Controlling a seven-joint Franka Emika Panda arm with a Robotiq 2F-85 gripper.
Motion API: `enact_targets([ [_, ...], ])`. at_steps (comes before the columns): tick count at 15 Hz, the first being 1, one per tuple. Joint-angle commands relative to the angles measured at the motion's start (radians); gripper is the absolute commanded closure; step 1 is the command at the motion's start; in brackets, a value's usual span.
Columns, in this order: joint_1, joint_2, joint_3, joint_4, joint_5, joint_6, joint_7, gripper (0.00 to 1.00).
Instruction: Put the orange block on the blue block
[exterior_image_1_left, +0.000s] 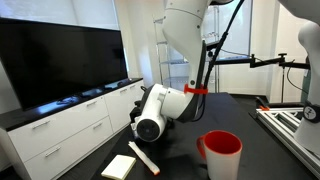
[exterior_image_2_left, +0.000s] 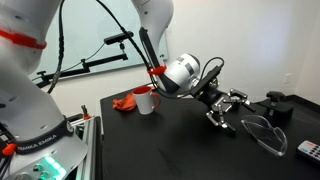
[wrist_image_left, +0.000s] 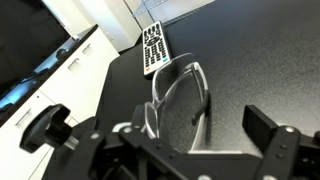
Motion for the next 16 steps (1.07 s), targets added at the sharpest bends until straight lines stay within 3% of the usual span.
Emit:
enact_targets([
  [1,-0.018,-0.05,-0.003,-0.022,0.025,0.019,-0.005,0.0],
  [10,-0.05,-0.147,-0.001,-0.07,0.078,0.075,0.004,0.0],
  [16,-0.11,-0.364,-0.001,-0.131,0.408,0.163,-0.112,0.0],
])
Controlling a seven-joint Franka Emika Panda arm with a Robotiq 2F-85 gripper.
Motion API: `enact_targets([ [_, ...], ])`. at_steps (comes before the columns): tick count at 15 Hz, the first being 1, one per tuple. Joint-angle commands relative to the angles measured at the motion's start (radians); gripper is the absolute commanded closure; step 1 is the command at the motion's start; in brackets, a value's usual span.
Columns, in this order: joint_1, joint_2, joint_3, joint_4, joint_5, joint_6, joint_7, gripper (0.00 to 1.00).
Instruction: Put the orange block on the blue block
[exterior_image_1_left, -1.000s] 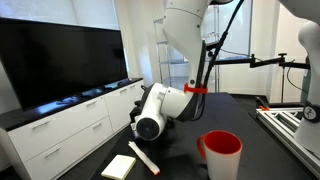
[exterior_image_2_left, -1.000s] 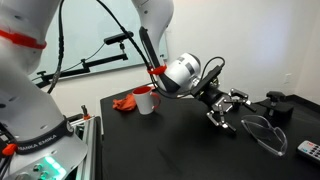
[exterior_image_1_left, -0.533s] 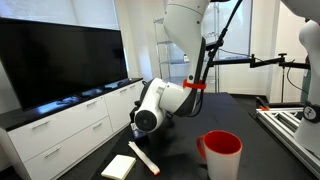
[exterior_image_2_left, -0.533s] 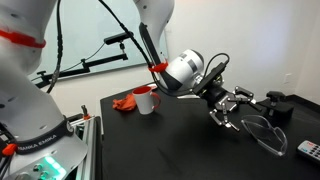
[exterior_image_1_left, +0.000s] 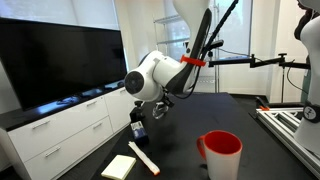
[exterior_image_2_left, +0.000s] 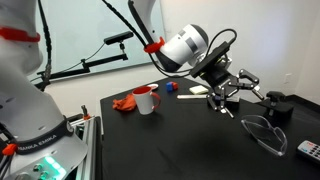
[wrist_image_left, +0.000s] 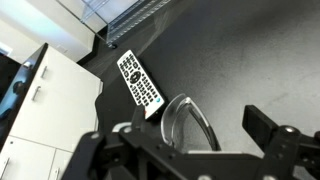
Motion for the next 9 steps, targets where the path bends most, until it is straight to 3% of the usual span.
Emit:
enact_targets([
  [1,-0.044,-0.152,0.004,-0.061,0.204,0.057,-0.101,0.0],
  [5,-0.043,-0.243,-0.011,-0.074,0.412,0.077,-0.171,0.0],
  [9,-0.027,-0.249,-0.013,-0.067,0.597,0.096,-0.21,0.0],
])
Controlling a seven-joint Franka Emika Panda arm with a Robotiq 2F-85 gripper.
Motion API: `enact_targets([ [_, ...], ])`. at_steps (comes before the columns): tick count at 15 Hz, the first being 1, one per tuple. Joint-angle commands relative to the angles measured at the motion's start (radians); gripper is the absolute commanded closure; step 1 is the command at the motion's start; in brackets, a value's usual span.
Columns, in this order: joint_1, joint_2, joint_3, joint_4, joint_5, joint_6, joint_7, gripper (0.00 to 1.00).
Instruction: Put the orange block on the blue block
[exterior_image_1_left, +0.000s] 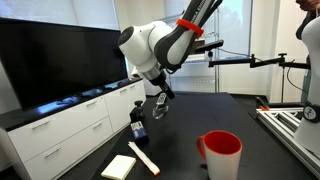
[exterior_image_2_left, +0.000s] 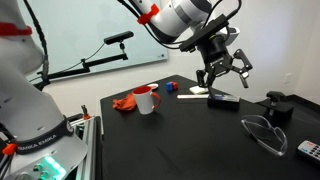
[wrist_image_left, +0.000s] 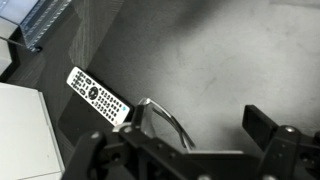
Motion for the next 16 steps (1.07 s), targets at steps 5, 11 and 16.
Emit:
enact_targets([
  [5,0.056,0.0,-0.033,-0.011,0.097,0.054,-0.025,0.0],
  [11,0.064,0.018,-0.037,-0.025,0.08,0.081,-0.046,0.0],
  [16,0.042,0.055,-0.022,0.033,0.389,0.033,-0.1,0.0],
])
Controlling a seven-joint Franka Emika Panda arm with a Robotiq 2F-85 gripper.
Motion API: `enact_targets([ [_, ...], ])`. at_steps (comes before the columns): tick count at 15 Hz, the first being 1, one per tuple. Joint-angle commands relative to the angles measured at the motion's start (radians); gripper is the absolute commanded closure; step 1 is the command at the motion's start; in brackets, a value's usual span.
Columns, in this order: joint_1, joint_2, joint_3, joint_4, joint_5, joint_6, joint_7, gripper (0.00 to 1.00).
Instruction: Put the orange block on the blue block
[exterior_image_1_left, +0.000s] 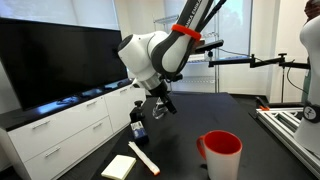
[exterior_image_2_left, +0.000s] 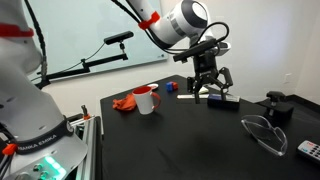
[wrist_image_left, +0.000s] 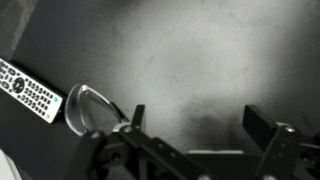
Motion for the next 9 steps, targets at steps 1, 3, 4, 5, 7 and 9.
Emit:
enact_targets([
  [1,-0.018,0.003,0.005,0.062,0.234,-0.052,-0.081,0.0],
  [3,-0.021,0.001,0.0,0.087,0.336,-0.066,-0.072,0.0],
  [4,-0.021,0.001,-0.005,0.096,0.368,-0.065,-0.058,0.0],
  [5,-0.021,0.001,-0.008,0.104,0.395,-0.061,-0.05,0.0],
  [7,-0.02,0.005,-0.016,0.118,0.434,-0.057,-0.039,0.0],
  [9,-0.02,0.009,-0.022,0.125,0.463,-0.05,-0.026,0.0],
])
